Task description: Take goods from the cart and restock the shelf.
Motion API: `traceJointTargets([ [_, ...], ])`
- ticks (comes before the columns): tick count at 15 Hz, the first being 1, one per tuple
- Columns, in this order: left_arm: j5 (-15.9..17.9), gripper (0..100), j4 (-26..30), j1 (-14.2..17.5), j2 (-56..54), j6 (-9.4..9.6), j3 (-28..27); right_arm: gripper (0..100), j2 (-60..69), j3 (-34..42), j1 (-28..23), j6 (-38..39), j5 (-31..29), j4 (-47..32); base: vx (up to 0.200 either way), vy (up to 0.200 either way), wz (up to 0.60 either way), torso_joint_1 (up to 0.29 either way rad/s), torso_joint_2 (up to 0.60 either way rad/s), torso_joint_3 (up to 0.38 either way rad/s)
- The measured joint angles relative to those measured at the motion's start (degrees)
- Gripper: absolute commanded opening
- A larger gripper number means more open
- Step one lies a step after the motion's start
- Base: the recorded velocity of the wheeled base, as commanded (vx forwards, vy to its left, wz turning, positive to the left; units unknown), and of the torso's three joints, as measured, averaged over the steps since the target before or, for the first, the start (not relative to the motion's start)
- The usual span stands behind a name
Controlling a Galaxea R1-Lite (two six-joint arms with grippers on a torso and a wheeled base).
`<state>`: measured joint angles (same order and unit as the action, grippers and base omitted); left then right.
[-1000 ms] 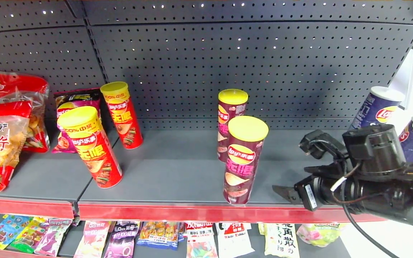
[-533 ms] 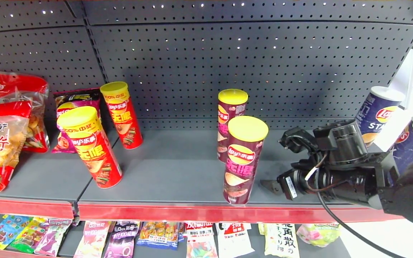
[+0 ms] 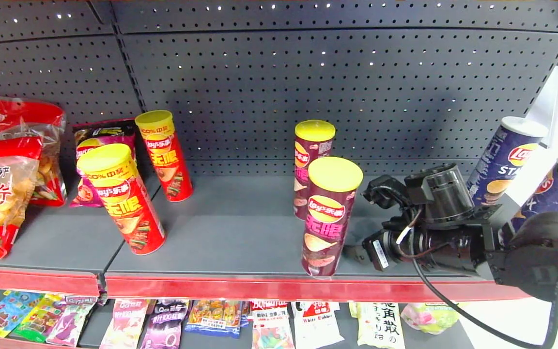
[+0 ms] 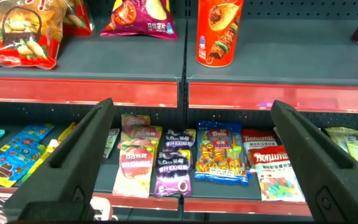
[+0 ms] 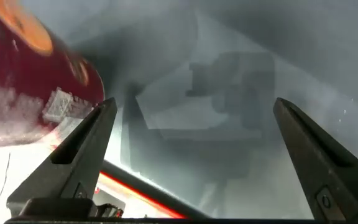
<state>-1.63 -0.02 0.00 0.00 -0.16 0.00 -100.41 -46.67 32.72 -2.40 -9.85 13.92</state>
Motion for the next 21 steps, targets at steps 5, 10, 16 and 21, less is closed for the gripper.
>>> traceJointTargets([
  [5,-0.02,100,0.00,0.00,0.00,0.00,0.00,100,-1.18,-2.47,0.63,-0.02,0.00,0.06,0.000,0.000,0.00,0.000,0.00,0.000],
  [10,-0.02,100,-0.02,0.00,0.00,0.00,0.00,100,-1.77,-3.66,1.45,0.02,0.00,0.04,0.000,0.000,0.00,0.000,0.00,0.000],
  [16,-0.02,100,-0.02,0.00,0.00,0.02,0.00,100,-2.36,-4.51,2.61,0.06,0.00,0.13,0.000,0.000,0.00,0.000,0.00,0.000],
  [21,-0.02,100,0.00,0.00,0.00,0.00,0.00,100,-2.93,-4.77,3.17,0.02,0.00,0.99,0.000,0.000,0.00,0.000,0.00,0.000],
])
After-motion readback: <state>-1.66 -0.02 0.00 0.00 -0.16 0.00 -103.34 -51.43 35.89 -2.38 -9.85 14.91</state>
